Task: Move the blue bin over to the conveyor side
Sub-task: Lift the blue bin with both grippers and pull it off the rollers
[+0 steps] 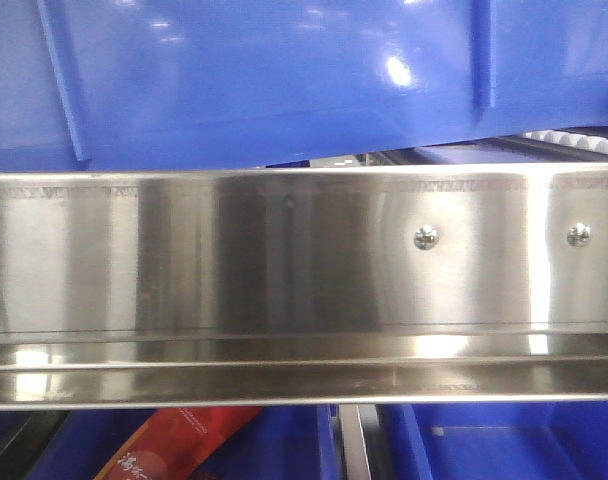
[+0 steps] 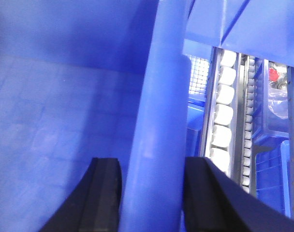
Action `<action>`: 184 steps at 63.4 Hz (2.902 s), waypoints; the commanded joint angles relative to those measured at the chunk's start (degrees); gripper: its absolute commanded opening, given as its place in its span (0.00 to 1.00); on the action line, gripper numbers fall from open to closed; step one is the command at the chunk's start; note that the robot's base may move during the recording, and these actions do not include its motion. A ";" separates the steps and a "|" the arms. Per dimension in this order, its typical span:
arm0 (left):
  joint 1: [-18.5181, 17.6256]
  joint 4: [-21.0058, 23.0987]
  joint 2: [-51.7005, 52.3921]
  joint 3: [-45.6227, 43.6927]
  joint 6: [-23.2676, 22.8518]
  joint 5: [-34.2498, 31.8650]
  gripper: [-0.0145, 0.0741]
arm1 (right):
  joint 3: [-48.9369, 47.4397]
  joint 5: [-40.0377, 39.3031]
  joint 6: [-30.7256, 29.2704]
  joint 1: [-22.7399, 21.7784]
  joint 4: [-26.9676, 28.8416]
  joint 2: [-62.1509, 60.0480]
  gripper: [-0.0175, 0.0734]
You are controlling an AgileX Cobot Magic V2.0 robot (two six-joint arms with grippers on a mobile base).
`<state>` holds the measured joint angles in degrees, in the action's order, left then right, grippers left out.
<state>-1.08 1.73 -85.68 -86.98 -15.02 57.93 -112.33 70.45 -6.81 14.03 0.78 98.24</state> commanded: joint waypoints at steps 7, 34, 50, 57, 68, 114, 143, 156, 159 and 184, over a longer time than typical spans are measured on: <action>-0.63 1.42 0.12 -0.14 0.89 0.17 0.14 | -0.24 -0.49 -0.19 -0.19 -1.15 -0.11 0.11; -4.51 -1.33 0.12 -6.92 0.89 1.69 0.14 | -0.24 -0.49 3.94 -0.19 -1.15 -3.77 0.10; -4.90 -1.73 0.12 -12.81 0.89 4.44 0.14 | -0.24 -0.49 7.12 -0.19 -2.64 -9.91 0.10; -5.02 -1.73 0.22 -15.20 0.89 5.72 0.14 | -0.04 -0.49 8.31 -0.19 -2.73 -11.99 0.10; -6.92 -2.92 0.56 -16.77 0.89 7.17 0.14 | 1.84 -0.58 8.89 -0.19 -2.73 -14.95 0.10; -12.99 -5.17 9.96 -16.44 -0.60 12.04 0.14 | 20.58 -9.21 10.82 -0.19 -2.32 -30.97 0.10; -12.99 -5.17 13.86 -10.14 -1.48 12.04 0.14 | 20.58 -9.02 10.82 -0.19 -1.99 -31.62 0.10; -12.99 -5.17 15.03 -8.06 -2.14 11.72 0.14 | 20.58 -8.75 10.82 -0.19 -1.98 -31.62 0.10; -12.99 -5.17 15.20 -8.06 -2.14 11.04 0.14 | 20.58 -8.48 10.82 -0.19 -1.90 -31.62 0.10; -12.99 -5.17 15.18 -8.06 -2.14 8.65 0.14 | 20.67 -6.86 10.82 -0.19 -1.63 -31.52 0.10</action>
<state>-13.27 -5.32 -72.04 -94.14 -17.56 72.87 -90.90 68.80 4.49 13.48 -1.68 67.89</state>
